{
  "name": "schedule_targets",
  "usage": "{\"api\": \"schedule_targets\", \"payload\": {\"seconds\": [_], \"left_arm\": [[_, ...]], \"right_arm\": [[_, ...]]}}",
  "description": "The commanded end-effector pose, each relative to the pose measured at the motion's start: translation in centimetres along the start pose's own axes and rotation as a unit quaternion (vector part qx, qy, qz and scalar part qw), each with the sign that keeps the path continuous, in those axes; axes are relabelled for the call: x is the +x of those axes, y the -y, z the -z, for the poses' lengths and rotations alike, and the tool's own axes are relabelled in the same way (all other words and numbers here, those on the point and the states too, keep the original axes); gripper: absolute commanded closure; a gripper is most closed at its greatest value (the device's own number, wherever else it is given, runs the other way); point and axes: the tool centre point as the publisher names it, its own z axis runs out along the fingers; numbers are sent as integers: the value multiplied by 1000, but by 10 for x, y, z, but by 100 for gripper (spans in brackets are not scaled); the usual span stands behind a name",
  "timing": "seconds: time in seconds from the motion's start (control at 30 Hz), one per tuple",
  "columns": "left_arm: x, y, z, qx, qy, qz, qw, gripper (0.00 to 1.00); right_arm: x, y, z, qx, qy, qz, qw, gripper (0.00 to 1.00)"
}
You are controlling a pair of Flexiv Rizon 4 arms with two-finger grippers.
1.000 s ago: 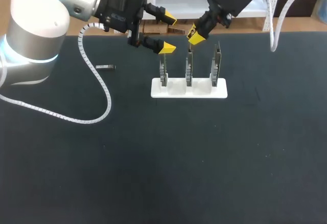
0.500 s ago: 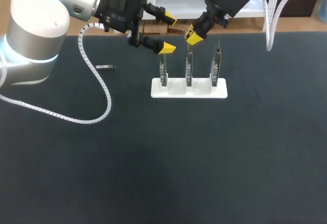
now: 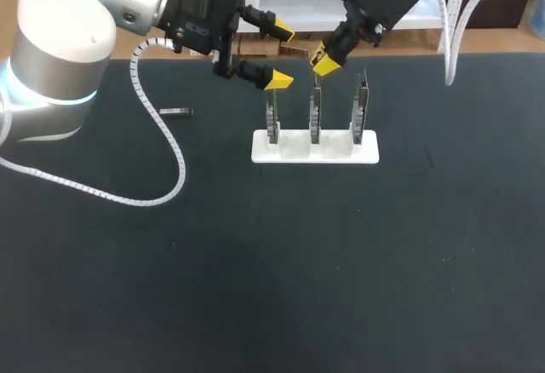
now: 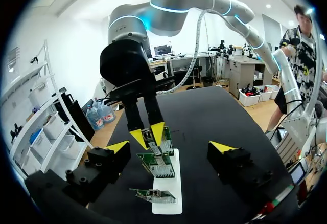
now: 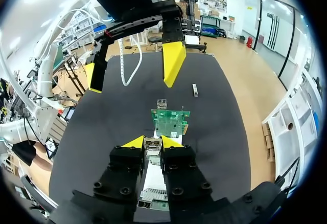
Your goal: Pick up the optical module with the left hand, and insert it into the network port with the right hand.
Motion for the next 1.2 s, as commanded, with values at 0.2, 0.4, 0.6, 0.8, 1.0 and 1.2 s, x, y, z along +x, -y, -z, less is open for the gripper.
{"api": "schedule_targets", "payload": {"seconds": [0.2, 0.4, 0.6, 0.8, 1.0, 1.2], "left_arm": [[-1, 1, 0, -1, -2, 1, 1000, 0], [-1, 1, 0, -1, -2, 1, 1000, 0], [-1, 1, 0, -1, -2, 1, 1000, 0], [-1, 1, 0, -1, -2, 1, 1000, 0], [-1, 1, 0, -1, -2, 1, 1000, 0], [-1, 1, 0, -1, -2, 1, 1000, 0]], "right_arm": [[-3, 2, -2, 1, 0, 6, 1000, 100], [1, 3, -2, 1, 1, 1, 1000, 100], [3, 6, -4, -3, -2, -1, 1000, 100], [6, 10, -4, 0, -3, -1, 1000, 100], [6, 8, -8, 0, -7, -3, 1000, 100], [6, 2, -11, 6, 1, -4, 1000, 100]]}}
